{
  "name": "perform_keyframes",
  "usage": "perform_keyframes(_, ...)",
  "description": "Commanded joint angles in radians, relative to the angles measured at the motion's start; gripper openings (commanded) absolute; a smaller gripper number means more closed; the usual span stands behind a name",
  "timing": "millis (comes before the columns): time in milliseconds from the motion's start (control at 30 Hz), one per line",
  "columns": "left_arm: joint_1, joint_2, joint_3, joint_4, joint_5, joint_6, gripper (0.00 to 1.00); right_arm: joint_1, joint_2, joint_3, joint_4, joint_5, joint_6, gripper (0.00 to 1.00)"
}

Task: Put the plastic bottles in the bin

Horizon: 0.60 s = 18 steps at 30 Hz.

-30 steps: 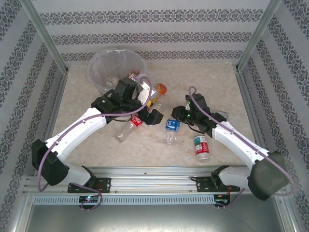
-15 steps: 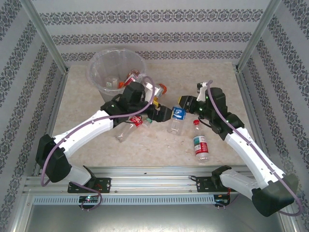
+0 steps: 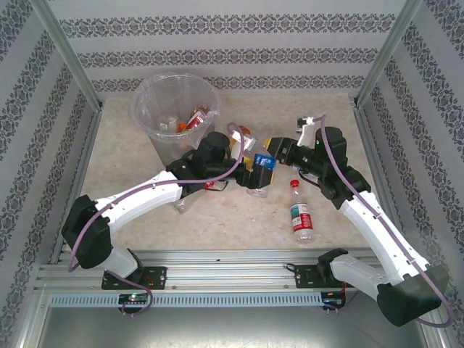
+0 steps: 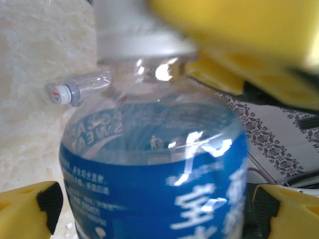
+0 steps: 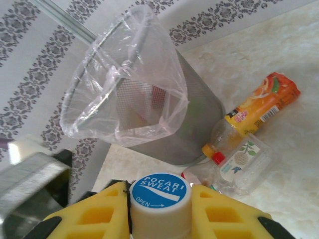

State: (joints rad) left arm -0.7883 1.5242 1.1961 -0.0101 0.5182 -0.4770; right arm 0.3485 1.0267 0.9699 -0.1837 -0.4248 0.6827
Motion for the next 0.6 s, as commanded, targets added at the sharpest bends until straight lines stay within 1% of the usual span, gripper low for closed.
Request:
perform_keyframes(0, -0.012, 0.003, 0.013, 0.062, -0.009, -0.015, 0.91, -0.011, -0.029, 0.019, 0.062, -0.049, 0.032, 0.27)
perform_keyframes(33, -0.013, 0.000, 0.013, 0.063, -0.011, -0.016, 0.89, -0.010, -0.032, 0.017, 0.062, -0.049, 0.033, 0.27)
perform_keyframes(133, -0.012, -0.010, 0.013, 0.068, 0.002, -0.017, 0.75, -0.012, -0.039, 0.012, 0.061, -0.045, 0.032, 0.28)
perform_keyframes(167, -0.012, -0.016, 0.015, 0.065, -0.007, -0.017, 0.70, -0.012, -0.042, 0.010, 0.061, -0.046, 0.034, 0.30)
perform_keyframes(200, -0.012, -0.025, 0.014, 0.060, -0.014, -0.016, 0.66, -0.012, -0.044, 0.008, 0.061, -0.048, 0.037, 0.35)
perform_keyframes(267, -0.012, -0.043, 0.014, 0.051, -0.035, -0.008, 0.61, -0.013, -0.053, 0.004, 0.062, -0.052, 0.044, 0.48)
perform_keyframes(333, -0.010, -0.066, 0.022, 0.019, -0.061, 0.006, 0.57, -0.017, -0.072, -0.003, 0.063, -0.057, 0.045, 0.58)
perform_keyframes(467, 0.016, -0.121, 0.050, -0.093, -0.127, 0.037, 0.56, -0.031, -0.136, -0.018, 0.057, -0.082, 0.025, 0.77)
perform_keyframes(533, 0.036, -0.145, 0.079, -0.157, -0.140, 0.068, 0.57, -0.034, -0.172, -0.033, 0.065, -0.105, 0.006, 0.90)
perform_keyframes(567, 0.047, -0.154, 0.107, -0.218, -0.164, 0.089, 0.57, -0.033, -0.192, -0.041, 0.070, -0.117, -0.006, 0.97)
